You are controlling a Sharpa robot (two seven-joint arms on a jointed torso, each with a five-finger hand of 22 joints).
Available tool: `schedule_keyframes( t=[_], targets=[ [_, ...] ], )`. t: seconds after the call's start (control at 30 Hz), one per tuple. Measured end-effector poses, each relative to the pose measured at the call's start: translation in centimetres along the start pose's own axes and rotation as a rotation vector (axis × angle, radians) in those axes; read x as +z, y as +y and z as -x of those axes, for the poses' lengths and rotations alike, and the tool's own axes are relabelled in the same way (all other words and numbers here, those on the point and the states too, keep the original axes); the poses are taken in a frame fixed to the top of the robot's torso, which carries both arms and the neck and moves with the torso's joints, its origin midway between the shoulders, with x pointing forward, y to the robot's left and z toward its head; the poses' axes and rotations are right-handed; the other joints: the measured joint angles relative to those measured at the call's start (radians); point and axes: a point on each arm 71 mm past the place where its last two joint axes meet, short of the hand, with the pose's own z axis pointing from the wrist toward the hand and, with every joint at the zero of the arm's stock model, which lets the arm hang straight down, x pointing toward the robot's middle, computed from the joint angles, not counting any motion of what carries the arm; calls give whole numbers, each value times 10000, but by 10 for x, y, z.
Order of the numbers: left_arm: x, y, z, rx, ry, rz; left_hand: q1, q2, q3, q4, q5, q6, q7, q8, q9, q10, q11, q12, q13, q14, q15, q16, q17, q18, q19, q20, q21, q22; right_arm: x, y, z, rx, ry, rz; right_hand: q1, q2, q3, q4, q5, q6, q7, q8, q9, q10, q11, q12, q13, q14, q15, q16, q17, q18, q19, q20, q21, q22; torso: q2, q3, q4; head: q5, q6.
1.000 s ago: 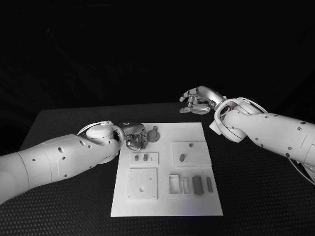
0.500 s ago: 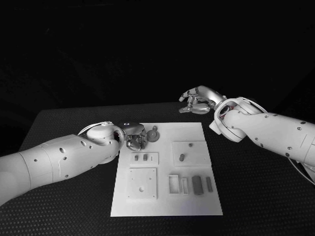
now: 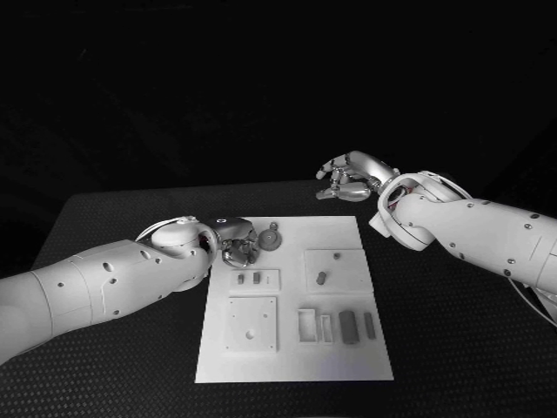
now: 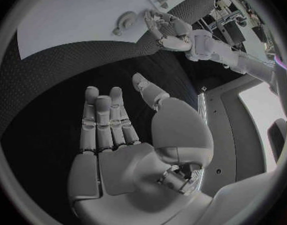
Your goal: Assemble the parts on the task board
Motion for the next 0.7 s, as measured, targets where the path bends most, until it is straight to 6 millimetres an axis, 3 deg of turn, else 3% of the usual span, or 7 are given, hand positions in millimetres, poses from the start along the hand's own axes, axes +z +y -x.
schedule_keyframes(
  t=[0.1,0.3,0.7],
  targets=[
    [-1,2,-2,-79,26,55,6,-129,10,10,16,-412,-46,-216,-108,-312,68,-184,-53,-72,72,2,1,3,-53,50,-43,0,0,0,0,0,1,0,0,0,0,0,0,0,-1,0,0,0,0,0,0,0,0,0,0,0,0,0,0,0,0,0,0,-1,-4],
    [-2,5,-1,-184,-27,140,5,-173,-15,-15,17,-683,26,-286,-176,-475,219,-215,-101,-123,122,1,1,-2,-95,101,-82,-1,0,0,0,-3,2,-7,0,0,0,0,0,1,-2,0,0,0,0,0,-10,0,2,0,-1,0,0,0,0,0,0,-1,-6,-6,-12],
    [-6,14,1,-292,-163,379,58,-225,-20,-20,16,-898,60,-376,-223,-510,222,-215,-93,-157,157,0,1,2,-84,166,-82,-2,-2,-3,2,-25,12,-65,0,0,0,0,0,3,-7,0,1,0,0,0,-44,44,-9,0,19,-4,36,36,0,0,0,-1,-10,-18,-6]
  ],
)
